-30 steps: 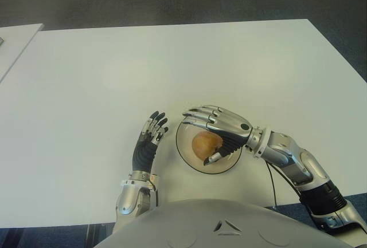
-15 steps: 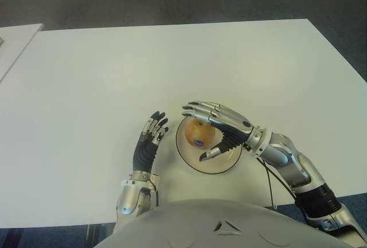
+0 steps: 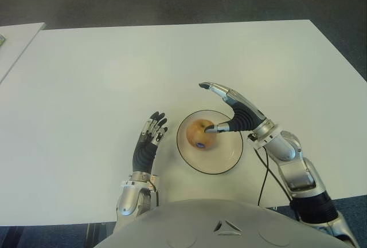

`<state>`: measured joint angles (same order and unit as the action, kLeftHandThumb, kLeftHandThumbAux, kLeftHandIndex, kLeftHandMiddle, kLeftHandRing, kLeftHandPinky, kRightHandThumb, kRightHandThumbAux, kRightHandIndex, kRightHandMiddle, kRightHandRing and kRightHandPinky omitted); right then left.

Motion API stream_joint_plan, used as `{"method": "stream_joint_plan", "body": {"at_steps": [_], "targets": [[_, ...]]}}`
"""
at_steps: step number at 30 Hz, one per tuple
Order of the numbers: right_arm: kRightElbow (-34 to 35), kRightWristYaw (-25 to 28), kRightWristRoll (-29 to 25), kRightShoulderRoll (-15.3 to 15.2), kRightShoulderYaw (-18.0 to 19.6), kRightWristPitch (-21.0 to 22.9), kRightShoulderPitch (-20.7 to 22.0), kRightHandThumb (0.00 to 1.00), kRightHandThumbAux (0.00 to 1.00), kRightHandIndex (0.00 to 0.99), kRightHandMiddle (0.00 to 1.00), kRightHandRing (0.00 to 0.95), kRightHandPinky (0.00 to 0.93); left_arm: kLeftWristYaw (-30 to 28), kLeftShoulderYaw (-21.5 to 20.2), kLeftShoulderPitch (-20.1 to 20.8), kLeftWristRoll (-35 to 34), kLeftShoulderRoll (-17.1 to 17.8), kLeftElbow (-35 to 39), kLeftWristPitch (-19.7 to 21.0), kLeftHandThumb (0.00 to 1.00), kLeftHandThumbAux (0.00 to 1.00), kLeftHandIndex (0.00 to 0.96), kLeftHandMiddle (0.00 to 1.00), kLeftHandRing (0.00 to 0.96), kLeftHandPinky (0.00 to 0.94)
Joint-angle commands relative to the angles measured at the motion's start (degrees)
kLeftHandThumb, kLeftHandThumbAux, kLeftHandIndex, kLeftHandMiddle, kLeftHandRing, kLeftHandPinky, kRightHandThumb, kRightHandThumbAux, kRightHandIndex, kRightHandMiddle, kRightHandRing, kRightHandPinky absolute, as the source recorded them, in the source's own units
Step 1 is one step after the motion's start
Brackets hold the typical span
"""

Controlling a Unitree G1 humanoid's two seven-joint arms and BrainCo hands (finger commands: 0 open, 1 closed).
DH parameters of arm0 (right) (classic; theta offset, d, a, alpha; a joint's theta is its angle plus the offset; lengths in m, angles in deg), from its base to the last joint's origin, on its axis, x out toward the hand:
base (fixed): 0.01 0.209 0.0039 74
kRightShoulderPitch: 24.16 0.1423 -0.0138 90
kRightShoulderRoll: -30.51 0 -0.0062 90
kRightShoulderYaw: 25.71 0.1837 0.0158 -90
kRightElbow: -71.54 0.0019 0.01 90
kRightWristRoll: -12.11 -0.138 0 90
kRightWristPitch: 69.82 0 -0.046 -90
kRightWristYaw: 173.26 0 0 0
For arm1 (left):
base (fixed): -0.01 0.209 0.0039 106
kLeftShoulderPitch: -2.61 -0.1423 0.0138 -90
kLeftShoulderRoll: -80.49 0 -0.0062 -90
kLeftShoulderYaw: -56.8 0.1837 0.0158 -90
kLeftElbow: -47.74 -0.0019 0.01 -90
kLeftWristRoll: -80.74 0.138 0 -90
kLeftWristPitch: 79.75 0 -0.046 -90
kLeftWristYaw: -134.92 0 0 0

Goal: Put the apples into the plate.

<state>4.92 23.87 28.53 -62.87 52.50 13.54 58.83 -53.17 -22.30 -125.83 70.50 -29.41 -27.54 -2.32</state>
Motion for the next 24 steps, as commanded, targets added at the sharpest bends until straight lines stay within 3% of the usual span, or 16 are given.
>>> {"method": "stream_joint_plan", "body": {"at_steps": [1, 6, 9, 18, 21, 24], "targets": [[3.19, 0.62, -7.16, 3.59, 2.04, 8.62, -1.55, 0.201, 0.432, 0.1, 0.142, 0.126, 0.142, 0.5, 0.59, -0.52, -0.03, -0.34, -0.2, -0.03, 0.195, 0.544, 0.12, 0.12, 0.114, 0.155], [4.97, 0.31, -13.64, 6.49, 4.41, 13.76, -2.43, 0.273, 0.508, 0.123, 0.164, 0.154, 0.174, 0.55, 0.91, -1.08, 0.01, -0.21, 0.24, 0.14, 0.181, 0.521, 0.129, 0.127, 0.117, 0.168], [1.94, 0.35, -18.5, 7.76, 7.55, 14.83, -2.89, 0.286, 0.544, 0.128, 0.168, 0.157, 0.163, 0.57, 1.04, -1.4, -0.31, -0.23, 0.54, 0.44, 0.187, 0.516, 0.128, 0.126, 0.114, 0.162], [1.04, -0.04, -27.85, 7.78, 16.13, 21.84, -5.15, 0.256, 0.602, 0.122, 0.182, 0.153, 0.135, 0.26, 1.47, -3.04, -1.81, -0.1, 1.58, 0.4, 0.214, 0.505, 0.138, 0.134, 0.126, 0.194], [0.27, 0.12, -29.64, 8.01, 19.94, 19.23, -9.63, 0.243, 0.605, 0.127, 0.189, 0.158, 0.147, 0.1, 1.37, -3.66, -2.84, 0.06, 2.21, 0.58, 0.228, 0.51, 0.137, 0.135, 0.127, 0.192], [-0.37, 0.02, -29.78, 8.88, 21.05, 16.15, -12.97, 0.237, 0.602, 0.129, 0.192, 0.157, 0.149, -0.12, 1.21, -4.32, -3.74, 0.48, 2.91, 0.63, 0.237, 0.512, 0.134, 0.133, 0.125, 0.184]]}}
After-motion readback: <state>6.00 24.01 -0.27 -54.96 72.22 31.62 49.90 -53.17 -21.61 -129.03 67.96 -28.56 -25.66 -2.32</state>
